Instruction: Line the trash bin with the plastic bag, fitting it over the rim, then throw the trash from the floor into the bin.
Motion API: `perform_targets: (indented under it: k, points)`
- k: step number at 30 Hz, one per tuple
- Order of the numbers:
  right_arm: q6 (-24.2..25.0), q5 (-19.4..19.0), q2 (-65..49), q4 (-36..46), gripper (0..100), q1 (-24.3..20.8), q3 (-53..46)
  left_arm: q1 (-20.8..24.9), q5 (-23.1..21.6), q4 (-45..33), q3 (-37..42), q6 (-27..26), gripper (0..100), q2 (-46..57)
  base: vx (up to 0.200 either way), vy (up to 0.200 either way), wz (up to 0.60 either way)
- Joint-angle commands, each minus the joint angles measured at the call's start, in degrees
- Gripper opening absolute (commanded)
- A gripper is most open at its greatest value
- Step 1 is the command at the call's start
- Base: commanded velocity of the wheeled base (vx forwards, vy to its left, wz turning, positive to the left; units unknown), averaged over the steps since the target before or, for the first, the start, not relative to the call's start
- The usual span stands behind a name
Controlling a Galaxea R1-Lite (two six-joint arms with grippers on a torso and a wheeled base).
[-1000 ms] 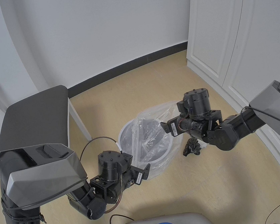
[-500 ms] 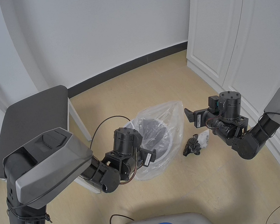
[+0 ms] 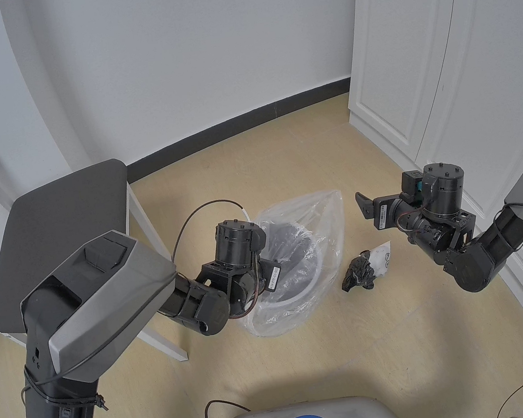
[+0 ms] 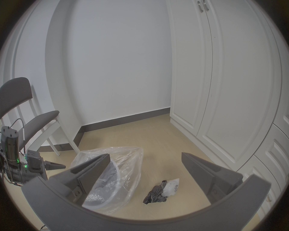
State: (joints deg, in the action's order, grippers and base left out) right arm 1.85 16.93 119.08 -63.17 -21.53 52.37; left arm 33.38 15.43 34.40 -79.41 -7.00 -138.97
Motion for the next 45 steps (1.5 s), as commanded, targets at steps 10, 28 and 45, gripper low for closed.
perform_targets:
  k: [10, 28, 45]
  points:
    - [-0.01, -0.15, -0.95, -0.11, 100, 1.14, 0.28, -2.35, 1.35, -6.54, -9.89, -0.12, 0, -0.51, 0.000, 0.000, 0.00]
    - [-0.10, -0.15, 0.19, -0.29, 100, 1.14, 0.98, -8.86, 3.02, -13.04, -21.84, -0.91, 0, -1.56, 0.000, 0.000, 0.00]
    - [-0.18, -0.15, 2.12, -2.66, 100, 1.14, 1.59, -14.13, 3.55, -12.78, -28.17, -0.03, 0, -9.04, 0.000, 0.000, 0.00]
